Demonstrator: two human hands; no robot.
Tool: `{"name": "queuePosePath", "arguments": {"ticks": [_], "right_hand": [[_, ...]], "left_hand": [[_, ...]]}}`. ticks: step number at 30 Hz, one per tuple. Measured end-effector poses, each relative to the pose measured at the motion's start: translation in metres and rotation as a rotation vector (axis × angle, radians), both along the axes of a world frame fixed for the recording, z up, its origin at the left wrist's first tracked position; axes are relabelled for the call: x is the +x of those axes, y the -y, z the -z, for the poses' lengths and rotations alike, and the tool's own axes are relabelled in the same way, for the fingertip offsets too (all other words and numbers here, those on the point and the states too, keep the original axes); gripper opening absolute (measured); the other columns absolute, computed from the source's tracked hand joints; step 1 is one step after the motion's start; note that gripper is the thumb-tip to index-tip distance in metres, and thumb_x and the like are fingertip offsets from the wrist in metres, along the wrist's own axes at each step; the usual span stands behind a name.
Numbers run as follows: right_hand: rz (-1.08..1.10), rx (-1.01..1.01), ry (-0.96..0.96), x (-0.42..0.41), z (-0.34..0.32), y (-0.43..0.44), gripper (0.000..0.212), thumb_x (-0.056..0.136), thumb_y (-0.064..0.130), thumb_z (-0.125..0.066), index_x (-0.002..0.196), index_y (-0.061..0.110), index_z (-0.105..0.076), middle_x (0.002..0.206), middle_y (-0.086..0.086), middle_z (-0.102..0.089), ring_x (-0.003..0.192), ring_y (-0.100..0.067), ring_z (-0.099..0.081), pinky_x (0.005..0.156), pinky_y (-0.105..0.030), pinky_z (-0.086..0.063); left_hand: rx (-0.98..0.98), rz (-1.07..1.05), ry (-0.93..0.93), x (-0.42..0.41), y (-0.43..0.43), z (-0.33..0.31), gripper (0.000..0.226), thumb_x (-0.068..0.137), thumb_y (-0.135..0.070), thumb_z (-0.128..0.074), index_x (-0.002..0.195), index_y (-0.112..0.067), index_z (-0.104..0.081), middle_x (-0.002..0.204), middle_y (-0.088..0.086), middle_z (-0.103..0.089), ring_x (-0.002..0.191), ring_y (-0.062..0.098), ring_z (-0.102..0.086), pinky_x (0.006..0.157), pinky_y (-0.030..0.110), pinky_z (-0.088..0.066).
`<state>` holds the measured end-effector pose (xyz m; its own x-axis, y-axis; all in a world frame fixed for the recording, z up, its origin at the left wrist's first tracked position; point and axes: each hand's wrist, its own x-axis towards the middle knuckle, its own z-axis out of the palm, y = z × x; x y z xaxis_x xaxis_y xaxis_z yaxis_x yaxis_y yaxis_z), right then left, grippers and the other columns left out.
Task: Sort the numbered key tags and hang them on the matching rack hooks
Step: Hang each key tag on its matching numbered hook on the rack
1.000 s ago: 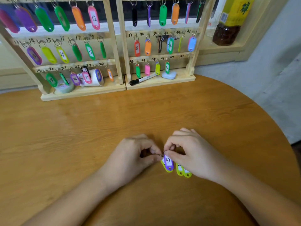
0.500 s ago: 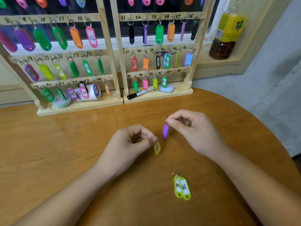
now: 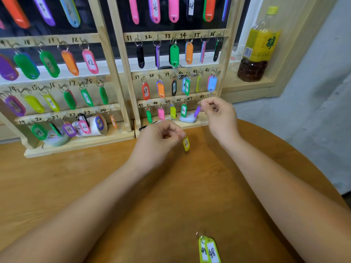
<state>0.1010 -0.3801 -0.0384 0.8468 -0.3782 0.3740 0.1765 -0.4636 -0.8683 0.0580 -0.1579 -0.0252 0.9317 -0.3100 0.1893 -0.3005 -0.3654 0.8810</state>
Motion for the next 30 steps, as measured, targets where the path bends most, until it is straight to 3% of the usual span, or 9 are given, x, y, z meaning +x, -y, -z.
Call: {"name": "queuePosePath", "arguments": {"ticks": [5,11,15,20,24,30], "right_hand": [[0.04,0.014,0.008,0.022,-0.011,-0.004,0.02,0.103,0.019,-0.063,0.087,0.025,-0.073,0.076,0.008,-0.075,0.074,-0.005,-0.068,0.069,-0.024,-0.048],[0.017,0.061,-0.059,0.028,-0.008,-0.002,0.018,0.104,0.017,-0.061,0.089,0.018,-0.072,0.067,0.003,-0.073,0.057,-0.008,-0.064,0.072,-0.036,-0.057],[0.013,0.037,-0.089,0.027,-0.008,-0.002,0.02,0.102,0.015,-0.06,0.086,0.018,-0.072,0.06,0.004,-0.07,0.049,-0.004,-0.06,0.066,-0.033,-0.051],[0.025,-0.013,-0.069,0.013,-0.001,0.001,0.017,0.099,0.023,-0.06,0.086,0.025,-0.071,0.065,0.002,-0.071,0.06,-0.02,-0.068,0.065,-0.05,-0.06],[0.05,-0.028,-0.052,-0.011,0.014,0.004,0.017,0.102,0.019,-0.058,0.092,0.027,-0.07,0.067,0.004,-0.071,0.06,-0.018,-0.066,0.065,-0.042,-0.057],[0.079,0.009,-0.056,-0.031,0.038,0.007,0.017,0.104,0.018,-0.059,0.096,0.026,-0.071,0.067,0.004,-0.071,0.057,-0.02,-0.065,0.058,-0.042,-0.054]], "left_hand": [[0.073,-0.027,0.1,0.025,0.02,-0.009,0.011,0.094,-0.017,-0.074,0.086,-0.024,-0.077,0.078,-0.012,-0.077,0.074,0.001,-0.07,0.069,0.014,-0.049],[0.107,-0.079,0.15,0.05,0.037,-0.011,0.007,0.093,-0.024,-0.076,0.085,-0.026,-0.076,0.077,-0.008,-0.077,0.075,0.012,-0.074,0.079,0.037,-0.061],[0.165,-0.111,0.243,0.065,0.056,-0.021,0.008,0.092,-0.026,-0.076,0.084,-0.023,-0.077,0.073,-0.007,-0.075,0.071,0.011,-0.071,0.077,0.037,-0.058],[0.267,-0.15,0.331,0.085,0.082,-0.033,0.012,0.087,-0.034,-0.069,0.078,-0.028,-0.073,0.07,-0.005,-0.073,0.071,0.018,-0.071,0.071,0.039,-0.059],[0.341,-0.166,0.384,0.095,0.093,-0.034,0.013,0.086,-0.035,-0.064,0.083,-0.027,-0.074,0.072,-0.002,-0.074,0.074,0.024,-0.072,0.071,0.041,-0.061],[0.394,-0.212,0.397,0.103,0.099,-0.033,0.015,0.088,-0.026,-0.063,0.078,-0.023,-0.073,0.072,0.0,-0.074,0.074,0.028,-0.071,0.073,0.043,-0.061]]}}
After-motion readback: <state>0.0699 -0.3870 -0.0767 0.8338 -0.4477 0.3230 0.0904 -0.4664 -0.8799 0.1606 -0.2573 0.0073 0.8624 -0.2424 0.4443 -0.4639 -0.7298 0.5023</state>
